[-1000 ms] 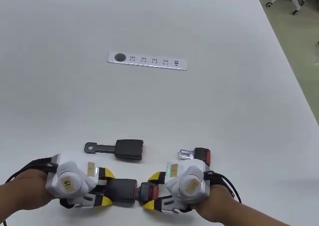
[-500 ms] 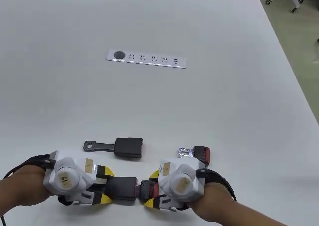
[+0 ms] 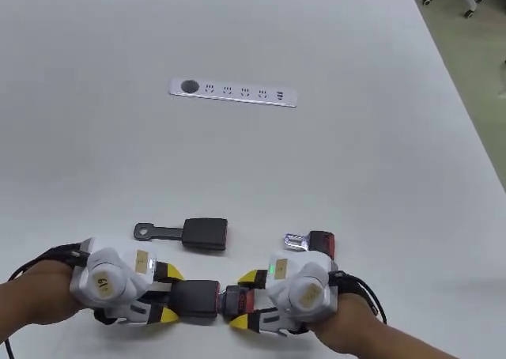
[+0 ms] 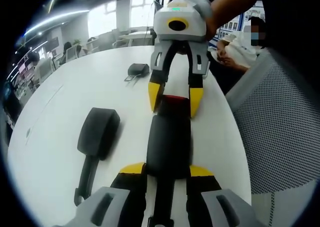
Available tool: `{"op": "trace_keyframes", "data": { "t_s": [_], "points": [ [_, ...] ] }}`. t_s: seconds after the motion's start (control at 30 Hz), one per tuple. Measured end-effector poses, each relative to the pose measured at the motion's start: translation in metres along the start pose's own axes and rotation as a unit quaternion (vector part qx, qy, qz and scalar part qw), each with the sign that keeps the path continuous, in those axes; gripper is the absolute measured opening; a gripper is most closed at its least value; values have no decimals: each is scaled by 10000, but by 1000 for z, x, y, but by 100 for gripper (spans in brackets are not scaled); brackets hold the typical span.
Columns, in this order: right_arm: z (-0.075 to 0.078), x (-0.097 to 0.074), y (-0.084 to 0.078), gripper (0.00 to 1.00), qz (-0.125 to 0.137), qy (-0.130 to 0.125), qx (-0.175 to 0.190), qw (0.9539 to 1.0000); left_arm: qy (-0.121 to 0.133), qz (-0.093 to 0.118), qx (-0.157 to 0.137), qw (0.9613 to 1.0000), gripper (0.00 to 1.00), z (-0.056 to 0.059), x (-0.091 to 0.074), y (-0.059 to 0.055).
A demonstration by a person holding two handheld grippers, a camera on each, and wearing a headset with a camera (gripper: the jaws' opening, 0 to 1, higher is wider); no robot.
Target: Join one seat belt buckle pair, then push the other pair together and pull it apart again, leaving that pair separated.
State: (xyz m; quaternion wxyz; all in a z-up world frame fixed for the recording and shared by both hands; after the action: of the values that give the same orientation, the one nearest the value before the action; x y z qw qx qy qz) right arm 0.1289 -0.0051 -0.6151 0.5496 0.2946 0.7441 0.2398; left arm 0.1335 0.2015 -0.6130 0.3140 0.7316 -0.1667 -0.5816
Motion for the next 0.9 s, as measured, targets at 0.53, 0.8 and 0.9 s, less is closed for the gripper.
{"op": "trace_keyframes", "data": {
  "t_s": [0.53,0.8,0.9],
  "points": [
    [-2,0,-3,34,363,17,-112,9993,44,-58,35,10000,31,3,0,2],
    [-5,1,0,35,506,-67,-78,9987,87,-143,254,9995,33,5,0,6],
    [-9,0,1,38,436,-112,35,9990,28,-259,215,9994,37,7,0,10]
  ]
}}
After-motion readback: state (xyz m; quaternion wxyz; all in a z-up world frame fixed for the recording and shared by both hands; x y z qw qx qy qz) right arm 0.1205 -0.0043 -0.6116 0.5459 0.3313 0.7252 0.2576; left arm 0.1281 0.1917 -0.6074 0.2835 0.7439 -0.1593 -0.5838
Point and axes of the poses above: the centre of the closed fingertips' face, and the gripper's own axes: x roughly forward along the fingers, z roughly to its right, y roughly out of its top, the point moved 10 cm from there along -x, roughly backward along the fingers, and after that the axes turned 15 degrees about y, right-handed, at the moved point
